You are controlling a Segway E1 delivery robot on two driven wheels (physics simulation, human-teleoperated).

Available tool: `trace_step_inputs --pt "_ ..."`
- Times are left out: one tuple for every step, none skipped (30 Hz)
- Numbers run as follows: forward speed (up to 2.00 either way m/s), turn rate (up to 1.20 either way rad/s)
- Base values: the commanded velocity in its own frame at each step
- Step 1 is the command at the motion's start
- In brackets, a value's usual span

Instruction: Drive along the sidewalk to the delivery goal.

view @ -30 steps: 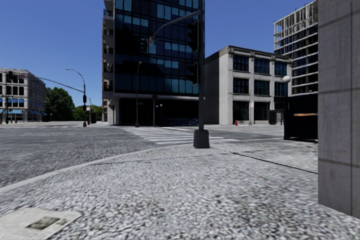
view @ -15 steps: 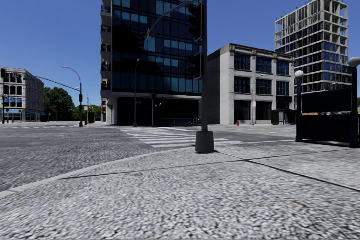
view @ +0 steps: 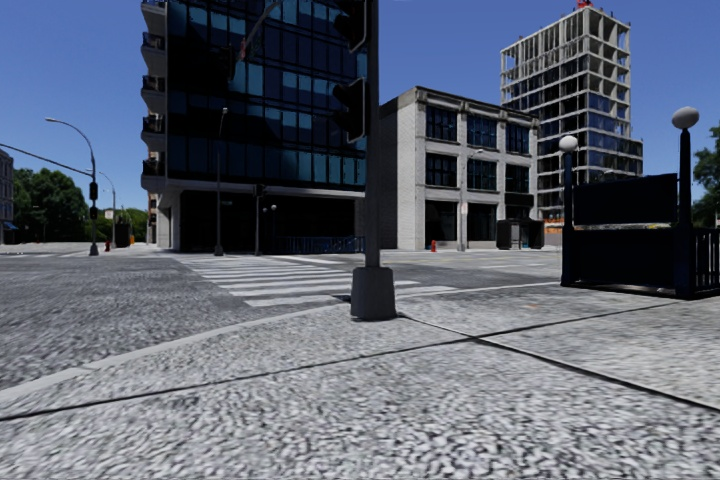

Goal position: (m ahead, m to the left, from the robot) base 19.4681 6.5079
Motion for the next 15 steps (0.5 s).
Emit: trace_step_inputs --pt "1.62 -1.10" --pt "1.62 -1.14" --pt "1.62 -1.15" --pt "1.62 -1.15" --pt "1.62 -1.15" --pt "1.62 -1.15" --pt "1.62 -1.15" --pt "1.62 -1.15" --pt "1.62 -1.15" --pt "1.62 -1.15" --pt "1.62 -1.15" --pt "1.62 -0.64" --pt "1.62 -0.13" --pt "1.62 -0.04" --pt "1.62 -0.02"
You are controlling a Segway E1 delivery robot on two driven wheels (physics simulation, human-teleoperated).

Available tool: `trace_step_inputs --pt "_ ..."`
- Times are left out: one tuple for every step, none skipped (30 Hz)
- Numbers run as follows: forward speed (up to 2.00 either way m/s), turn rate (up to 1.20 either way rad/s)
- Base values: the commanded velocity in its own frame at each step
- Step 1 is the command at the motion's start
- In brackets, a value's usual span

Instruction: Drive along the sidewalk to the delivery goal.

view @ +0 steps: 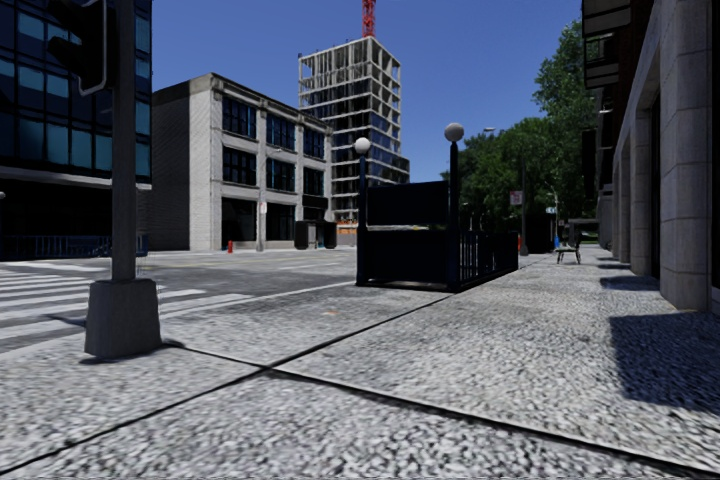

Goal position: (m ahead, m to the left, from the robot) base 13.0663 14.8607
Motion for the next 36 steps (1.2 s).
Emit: trace_step_inputs --pt "1.62 -0.01" --pt "1.62 -0.01" --pt "1.62 -0.01" --pt "1.62 0.00" --pt "1.62 0.00" --pt "1.62 0.00" --pt "1.62 0.00" --pt "1.62 0.00" --pt "1.62 0.00" --pt "1.62 0.00" --pt "1.62 0.00" --pt "1.62 0.00" --pt "1.62 0.00" --pt "1.62 0.00" --pt "1.62 0.00" --pt "1.62 0.00" --pt "1.62 0.00" --pt "1.62 0.00" --pt "1.62 0.00" --pt "1.62 0.00" --pt "1.62 0.00" --pt "1.62 0.00" --pt "1.62 0.00" --pt "1.62 0.00" --pt "1.62 0.00" --pt "1.62 0.00" --pt "1.62 0.00" --pt "1.62 0.20" --pt "1.62 0.45" --pt "1.62 0.45" --pt "1.62 0.62" --pt "1.62 0.71" --pt "1.62 0.76" --pt "1.62 0.79" --pt "1.62 0.88" --pt "1.62 0.98"
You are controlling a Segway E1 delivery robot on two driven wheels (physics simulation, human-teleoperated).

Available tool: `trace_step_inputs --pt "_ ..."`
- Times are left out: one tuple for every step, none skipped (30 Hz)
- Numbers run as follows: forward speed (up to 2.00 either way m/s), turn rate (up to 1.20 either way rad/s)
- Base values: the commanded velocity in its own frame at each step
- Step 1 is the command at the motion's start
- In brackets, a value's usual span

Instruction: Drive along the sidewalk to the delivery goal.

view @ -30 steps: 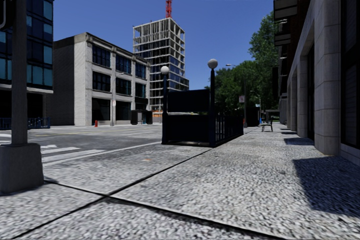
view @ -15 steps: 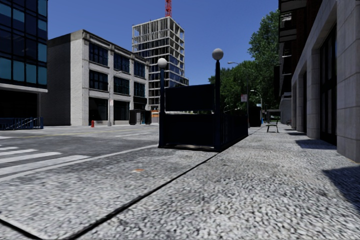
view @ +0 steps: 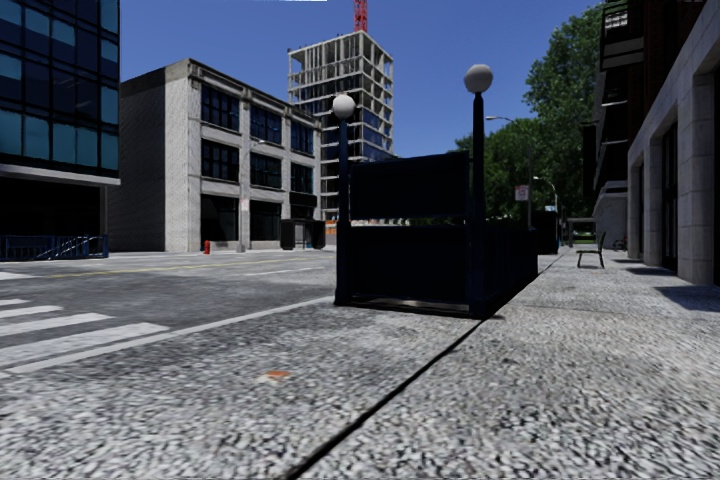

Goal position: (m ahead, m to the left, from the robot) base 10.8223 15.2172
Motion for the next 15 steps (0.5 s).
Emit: trace_step_inputs --pt "1.62 1.03" --pt "1.62 1.05" --pt "1.62 1.05" --pt "1.62 1.05" --pt "1.62 1.05" --pt "1.62 1.05" --pt "1.62 1.06" --pt "1.62 1.06" --pt "1.62 1.06" --pt "1.62 1.06" --pt "1.62 1.05" --pt "1.62 1.05" --pt "1.62 1.05" --pt "1.62 1.05" --pt "1.62 1.05"
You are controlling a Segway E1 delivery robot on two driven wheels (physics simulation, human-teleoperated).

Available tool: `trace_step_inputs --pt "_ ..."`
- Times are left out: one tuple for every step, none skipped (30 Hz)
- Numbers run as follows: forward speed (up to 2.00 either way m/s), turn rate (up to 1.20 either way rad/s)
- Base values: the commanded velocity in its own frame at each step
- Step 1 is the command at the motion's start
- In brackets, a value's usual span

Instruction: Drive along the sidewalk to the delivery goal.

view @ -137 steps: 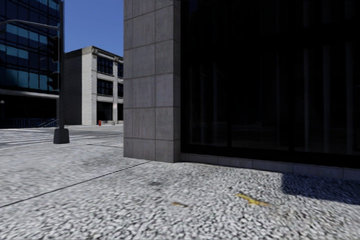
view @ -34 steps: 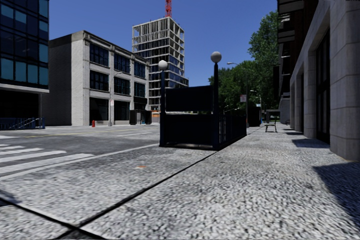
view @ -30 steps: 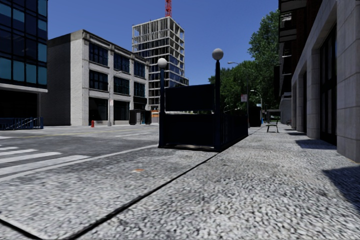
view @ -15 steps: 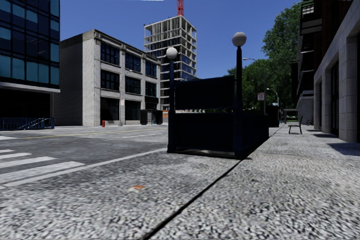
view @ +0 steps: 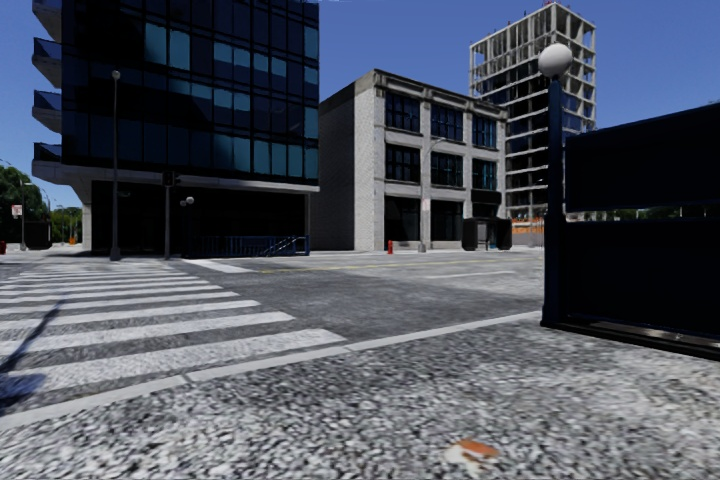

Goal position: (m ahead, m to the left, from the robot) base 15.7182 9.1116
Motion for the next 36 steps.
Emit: trace_step_inputs --pt "1.62 1.05" --pt "1.62 1.05" --pt "1.62 0.96" --pt "1.62 0.84" --pt "1.62 0.36" --pt "1.62 0.29" --pt "1.62 0.26" --pt "1.62 0.26" --pt "1.62 0.15" --pt "1.62 0.08" --pt "1.62 0.06" --pt "1.62 0.06" --pt "1.62 0.06" --pt "1.62 0.06" --pt "1.62 0.06" --pt "1.62 0.06" --pt "1.62 0.14" --pt "1.62 0.43" --pt "1.62 0.43" --pt "1.62 0.62" --pt "1.62 0.77" --pt "1.62 0.91" --pt "1.62 0.94" --pt "1.62 0.94" --pt "1.62 0.95" --pt "1.62 0.95" --pt "1.62 0.95" --pt "1.62 0.95" --pt "1.62 0.85" --pt "1.62 0.06" --pt "1.62 0.00" --pt "1.62 0.00" --pt "1.62 0.00" --pt "1.62 0.00" --pt "1.62 0.00" --pt "1.62 0.00"
